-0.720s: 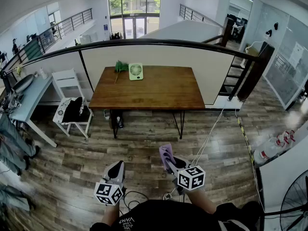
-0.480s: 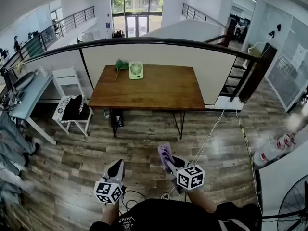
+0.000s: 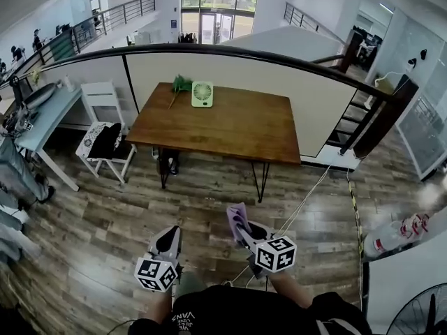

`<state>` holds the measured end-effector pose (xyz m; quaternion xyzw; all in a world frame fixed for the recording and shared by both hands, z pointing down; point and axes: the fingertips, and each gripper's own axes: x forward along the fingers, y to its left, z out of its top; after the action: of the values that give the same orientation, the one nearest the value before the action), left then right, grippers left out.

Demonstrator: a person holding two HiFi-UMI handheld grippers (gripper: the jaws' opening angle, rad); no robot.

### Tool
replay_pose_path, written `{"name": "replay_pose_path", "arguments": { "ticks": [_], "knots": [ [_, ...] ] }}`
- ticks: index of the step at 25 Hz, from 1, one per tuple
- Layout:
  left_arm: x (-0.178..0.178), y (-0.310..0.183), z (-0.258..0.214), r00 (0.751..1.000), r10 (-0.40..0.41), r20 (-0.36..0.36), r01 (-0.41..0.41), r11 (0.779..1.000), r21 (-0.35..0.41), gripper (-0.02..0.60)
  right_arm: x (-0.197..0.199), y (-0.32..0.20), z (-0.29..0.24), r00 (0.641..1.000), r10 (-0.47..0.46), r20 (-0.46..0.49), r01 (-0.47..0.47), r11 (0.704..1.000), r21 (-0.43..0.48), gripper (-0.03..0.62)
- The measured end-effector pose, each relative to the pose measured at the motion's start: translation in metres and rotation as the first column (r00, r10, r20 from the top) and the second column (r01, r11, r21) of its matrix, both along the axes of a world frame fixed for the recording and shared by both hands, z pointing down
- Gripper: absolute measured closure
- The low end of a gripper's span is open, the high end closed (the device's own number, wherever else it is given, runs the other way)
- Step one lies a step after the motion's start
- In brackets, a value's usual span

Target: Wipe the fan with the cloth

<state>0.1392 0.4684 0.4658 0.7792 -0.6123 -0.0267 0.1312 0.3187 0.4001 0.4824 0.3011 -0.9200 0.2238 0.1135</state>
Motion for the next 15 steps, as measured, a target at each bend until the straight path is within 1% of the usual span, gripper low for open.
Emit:
{"name": "replay_pose_path", "arguments": {
  "ticks": [4,8,15],
  "knots": [
    [0.004,-0.01,0.008,1.0,0.0,-0.01,0.0,0.999,-0.036,0.569,0.001,-0.014,0.003,1.0,-0.004,0.0,0.004,1.0,-0.026,0.499],
    [-0.011,-0.037,0.013,1.0,0.011,-0.023,-0.012,0.999,-0.036,0.569,-0.014,-0.033,0.008,1.0,-0.004,-0.007,0.004,0.999,-0.034,0.499],
    [-0.058,-0.101,0.008,0.992,0.124,-0.005,-0.124,0.992,-0.032,0.569,-0.062,-0.081,0.002,0.997,0.075,-0.008,-0.076,0.997,-0.025,0.499]
  ]
}}
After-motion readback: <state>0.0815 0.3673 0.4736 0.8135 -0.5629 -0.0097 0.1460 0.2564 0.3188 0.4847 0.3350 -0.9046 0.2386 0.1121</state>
